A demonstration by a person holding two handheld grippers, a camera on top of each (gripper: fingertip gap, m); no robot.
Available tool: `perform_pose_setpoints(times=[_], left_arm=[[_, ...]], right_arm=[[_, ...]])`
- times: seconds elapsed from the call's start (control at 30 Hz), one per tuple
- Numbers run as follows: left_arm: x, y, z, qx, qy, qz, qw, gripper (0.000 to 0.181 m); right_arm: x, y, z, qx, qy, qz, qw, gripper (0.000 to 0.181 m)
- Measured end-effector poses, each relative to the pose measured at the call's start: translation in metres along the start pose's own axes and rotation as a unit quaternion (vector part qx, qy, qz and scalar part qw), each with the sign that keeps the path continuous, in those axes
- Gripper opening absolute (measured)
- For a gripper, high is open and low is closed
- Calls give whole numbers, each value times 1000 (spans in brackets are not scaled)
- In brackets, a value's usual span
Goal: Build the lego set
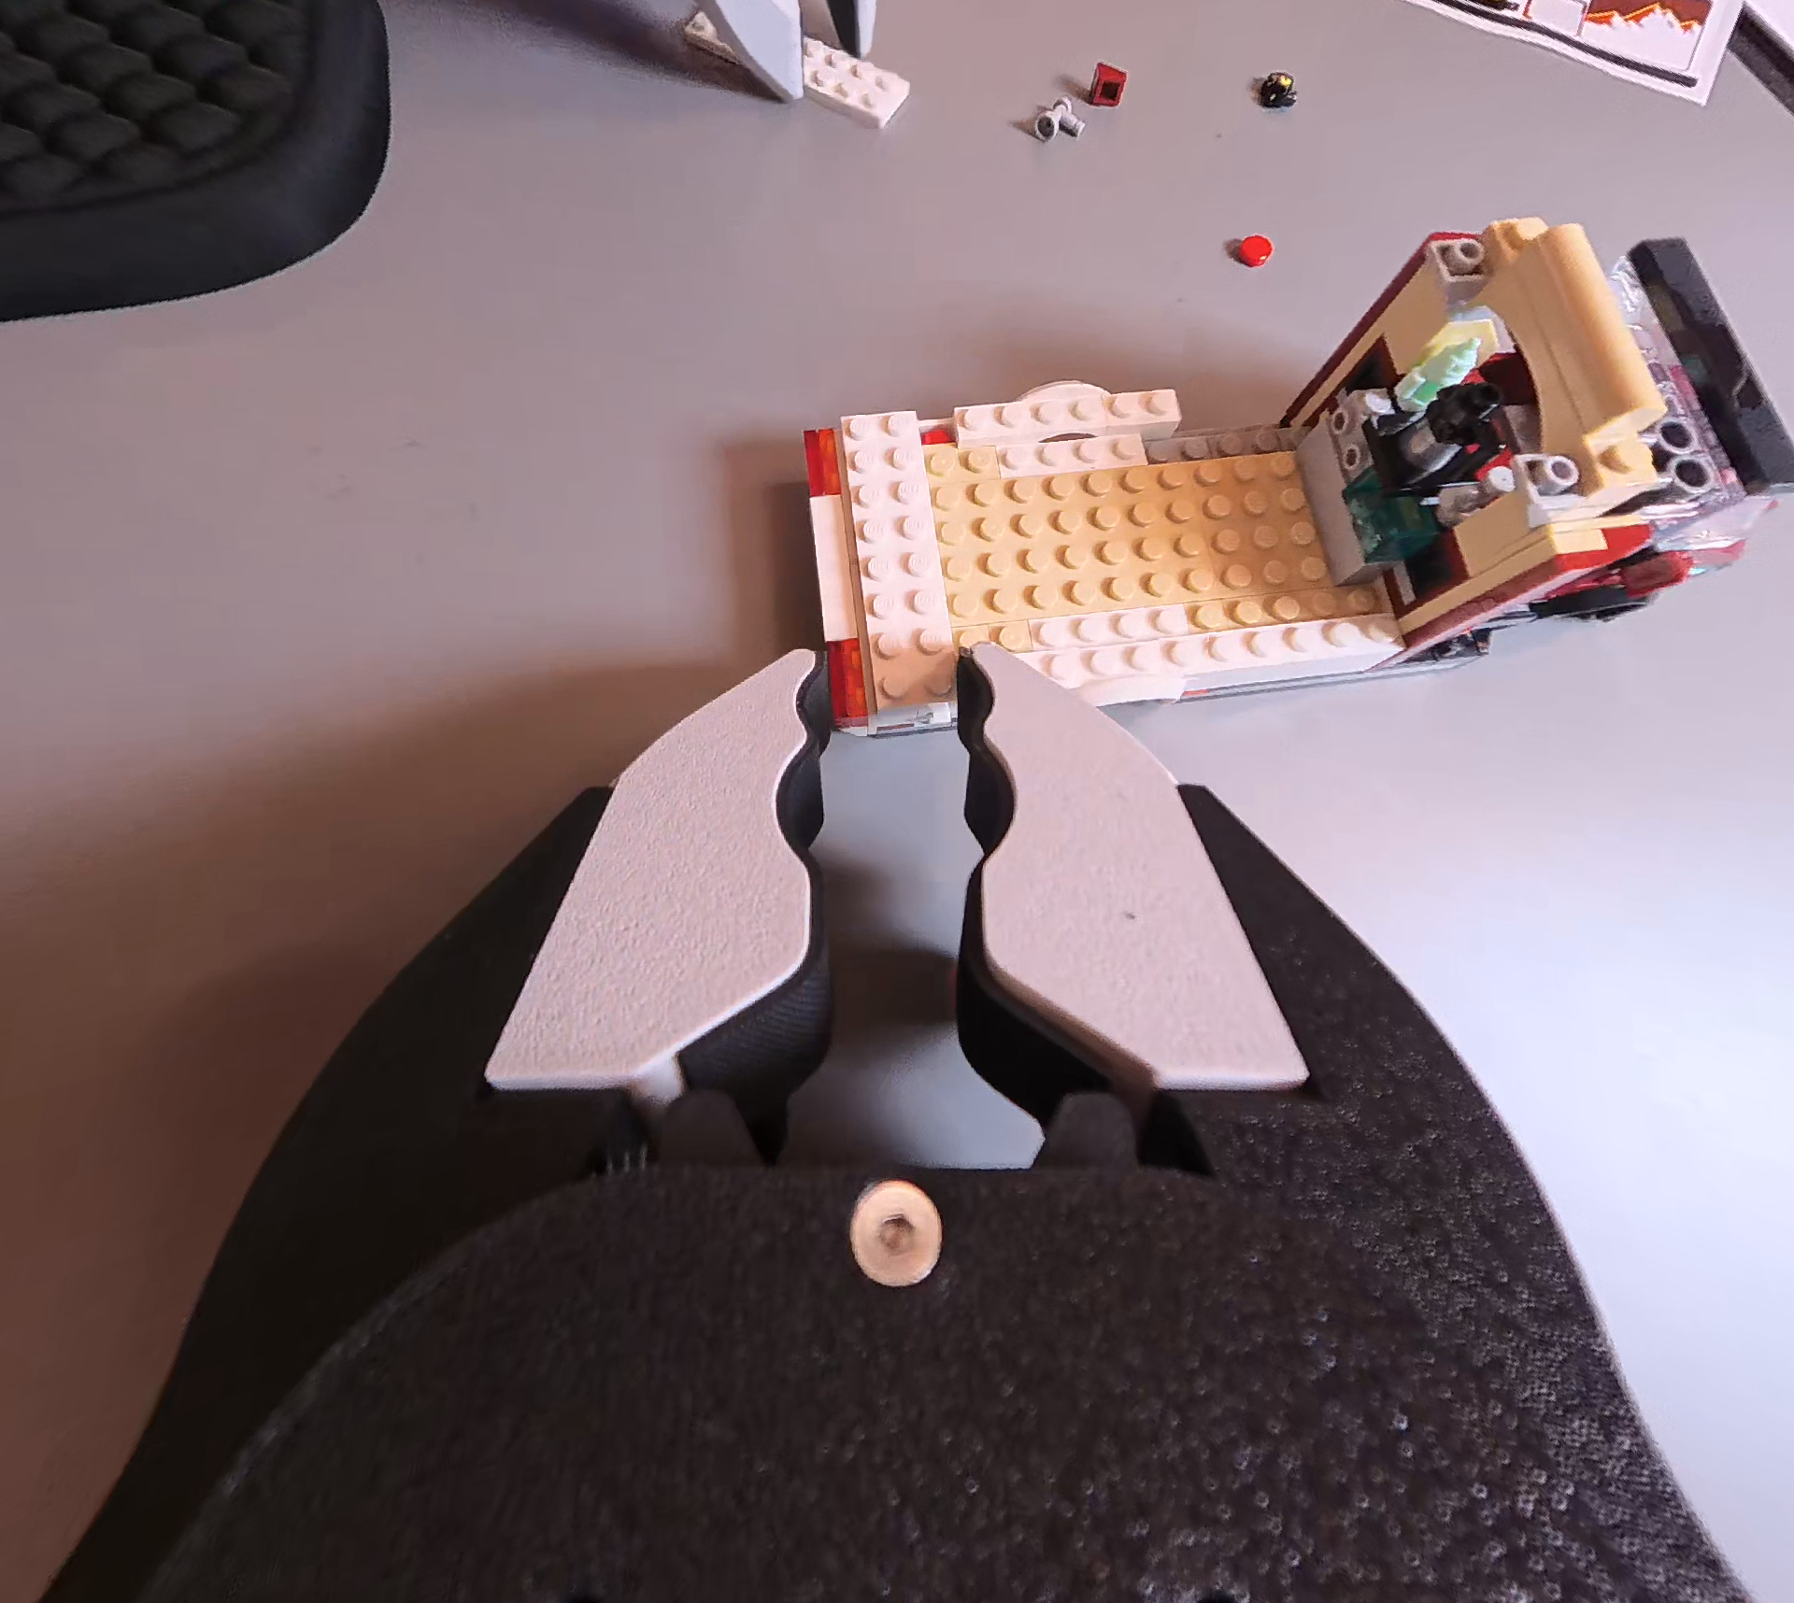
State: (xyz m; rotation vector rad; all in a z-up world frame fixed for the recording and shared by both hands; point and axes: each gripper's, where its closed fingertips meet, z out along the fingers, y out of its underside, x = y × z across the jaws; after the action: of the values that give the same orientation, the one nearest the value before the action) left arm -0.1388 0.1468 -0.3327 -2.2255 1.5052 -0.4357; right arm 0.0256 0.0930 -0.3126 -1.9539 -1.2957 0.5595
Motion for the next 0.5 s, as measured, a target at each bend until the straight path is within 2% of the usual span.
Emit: perform_pose_setpoints(times=[0.2,0.37,0.5], left_arm=[[13,-12,4,23,18,42,999,17],[55,-60,-6,89,62,138,985,17],[82,-94,0,95,83,217,968,17]], right_arm=[[-1,2,-6,0,-18,7,1000,25],[0,-12,-26,41,-36,3,998,26],[-1,-17,-27,48,-29,-29,998,26]])
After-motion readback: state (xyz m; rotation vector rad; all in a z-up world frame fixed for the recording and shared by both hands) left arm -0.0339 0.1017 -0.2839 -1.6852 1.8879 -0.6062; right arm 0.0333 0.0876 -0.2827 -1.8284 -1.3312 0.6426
